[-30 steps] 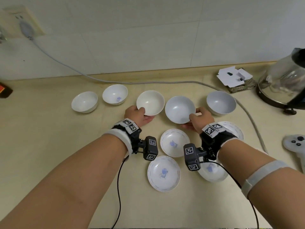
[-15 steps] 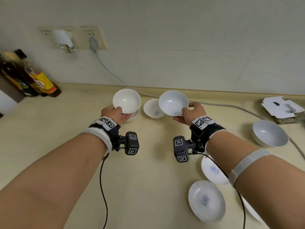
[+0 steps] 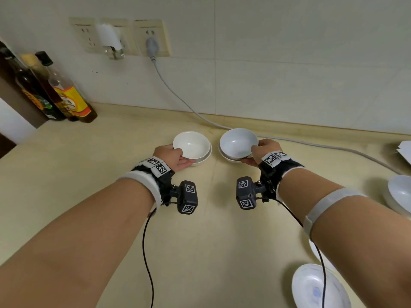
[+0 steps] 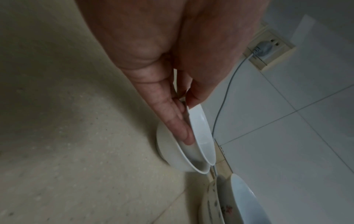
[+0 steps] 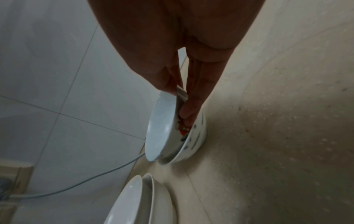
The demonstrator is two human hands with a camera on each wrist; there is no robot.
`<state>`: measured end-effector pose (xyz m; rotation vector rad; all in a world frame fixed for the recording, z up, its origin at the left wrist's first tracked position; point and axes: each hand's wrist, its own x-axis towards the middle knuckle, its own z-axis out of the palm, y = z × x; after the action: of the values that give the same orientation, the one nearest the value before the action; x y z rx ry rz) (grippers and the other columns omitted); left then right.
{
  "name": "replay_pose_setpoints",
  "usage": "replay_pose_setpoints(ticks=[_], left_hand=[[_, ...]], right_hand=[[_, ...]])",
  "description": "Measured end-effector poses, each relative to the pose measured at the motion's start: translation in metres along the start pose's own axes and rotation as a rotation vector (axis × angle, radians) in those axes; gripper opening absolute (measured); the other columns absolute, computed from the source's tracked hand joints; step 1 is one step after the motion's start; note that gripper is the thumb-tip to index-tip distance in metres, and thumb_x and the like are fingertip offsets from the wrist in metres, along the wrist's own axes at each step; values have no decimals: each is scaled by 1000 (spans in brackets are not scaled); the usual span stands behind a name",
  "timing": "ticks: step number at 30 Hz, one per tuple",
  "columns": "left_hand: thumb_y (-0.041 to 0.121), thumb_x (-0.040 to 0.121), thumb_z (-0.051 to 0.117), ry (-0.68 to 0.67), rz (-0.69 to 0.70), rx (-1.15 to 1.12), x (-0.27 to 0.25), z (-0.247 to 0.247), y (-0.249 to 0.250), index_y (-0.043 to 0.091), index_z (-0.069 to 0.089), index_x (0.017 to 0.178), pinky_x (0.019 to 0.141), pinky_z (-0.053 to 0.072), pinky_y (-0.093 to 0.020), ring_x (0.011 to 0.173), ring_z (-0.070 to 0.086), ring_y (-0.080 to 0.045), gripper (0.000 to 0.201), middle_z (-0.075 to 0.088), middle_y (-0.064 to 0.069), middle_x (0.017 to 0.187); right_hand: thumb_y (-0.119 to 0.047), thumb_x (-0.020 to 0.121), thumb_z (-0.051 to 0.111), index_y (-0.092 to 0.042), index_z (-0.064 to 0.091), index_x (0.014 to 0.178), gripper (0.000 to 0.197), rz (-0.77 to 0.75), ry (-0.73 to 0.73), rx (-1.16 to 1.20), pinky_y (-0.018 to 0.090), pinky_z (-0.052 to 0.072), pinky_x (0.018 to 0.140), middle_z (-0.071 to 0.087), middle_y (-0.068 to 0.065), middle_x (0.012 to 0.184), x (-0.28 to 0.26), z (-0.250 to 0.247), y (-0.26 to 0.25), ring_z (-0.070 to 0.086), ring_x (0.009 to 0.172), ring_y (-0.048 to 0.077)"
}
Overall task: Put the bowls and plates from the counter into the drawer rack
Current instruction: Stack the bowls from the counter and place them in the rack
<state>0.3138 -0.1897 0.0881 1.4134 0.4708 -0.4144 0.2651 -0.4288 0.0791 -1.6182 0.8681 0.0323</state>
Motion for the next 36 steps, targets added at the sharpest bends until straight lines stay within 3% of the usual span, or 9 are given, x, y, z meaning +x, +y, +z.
replay_pose_setpoints(ticks=[3,5,12,16,20,22,27,32,36], left_hand=[[-15,93,40,-10,3,35,4,2,-4,-5,51,140,47,61,-31,76,67,-38,49,59,-23,85],[-14,94,39,-11,14,60,7,3,-6,-1,51,142,49,61,-30,73,68,-36,51,57,-19,80],[0,93,43,65,49,271,22,0,-15,19,54,143,54,60,-31,60,64,-23,55,60,-12,78],[-2,94,42,10,33,191,23,-1,-16,21,54,144,63,63,-37,75,70,-31,56,60,-19,119],[-7,92,44,-51,24,111,18,-6,-16,16,59,134,65,65,-39,89,72,-41,50,54,-21,132],[-8,92,45,-63,11,111,14,-8,-18,16,59,134,63,65,-39,95,71,-44,51,54,-21,133],[-9,92,45,-139,-50,109,-11,-10,-31,12,58,138,54,63,-34,96,70,-46,52,58,-25,131],[-5,97,48,-272,-114,63,-43,-18,-54,18,52,146,68,65,-37,102,72,-42,55,61,-24,132],[19,103,53,-298,-124,28,-57,-23,-66,24,50,145,76,65,-36,101,73,-40,43,64,-22,129]], right_hand=[[-2,79,56,-15,54,124,46,1,1,-32,49,62,77,65,12,81,1,3,1,75,75,41],[-3,75,56,-20,52,124,52,-4,6,-53,49,63,74,69,17,91,3,4,1,75,71,39],[-8,82,50,-21,50,127,46,-22,37,-116,49,63,73,67,18,97,8,11,7,75,71,36],[-10,83,48,-6,55,117,35,37,-24,-58,53,61,80,65,12,79,4,14,4,75,74,41],[4,87,46,-1,53,123,36,108,-39,155,46,63,77,58,16,102,-7,12,0,72,77,43],[2,88,46,-3,51,130,42,74,-26,206,44,63,76,52,17,114,-16,10,-3,72,79,45],[-1,87,49,-8,48,138,52,-3,-102,152,43,63,76,52,16,119,-46,5,-20,74,76,43],[0,86,52,-6,57,119,34,28,-217,-55,46,62,78,62,14,102,-85,15,-21,75,78,42],[0,89,48,-9,55,118,31,30,-247,-116,44,64,70,56,14,112,-103,26,-8,73,87,44]])
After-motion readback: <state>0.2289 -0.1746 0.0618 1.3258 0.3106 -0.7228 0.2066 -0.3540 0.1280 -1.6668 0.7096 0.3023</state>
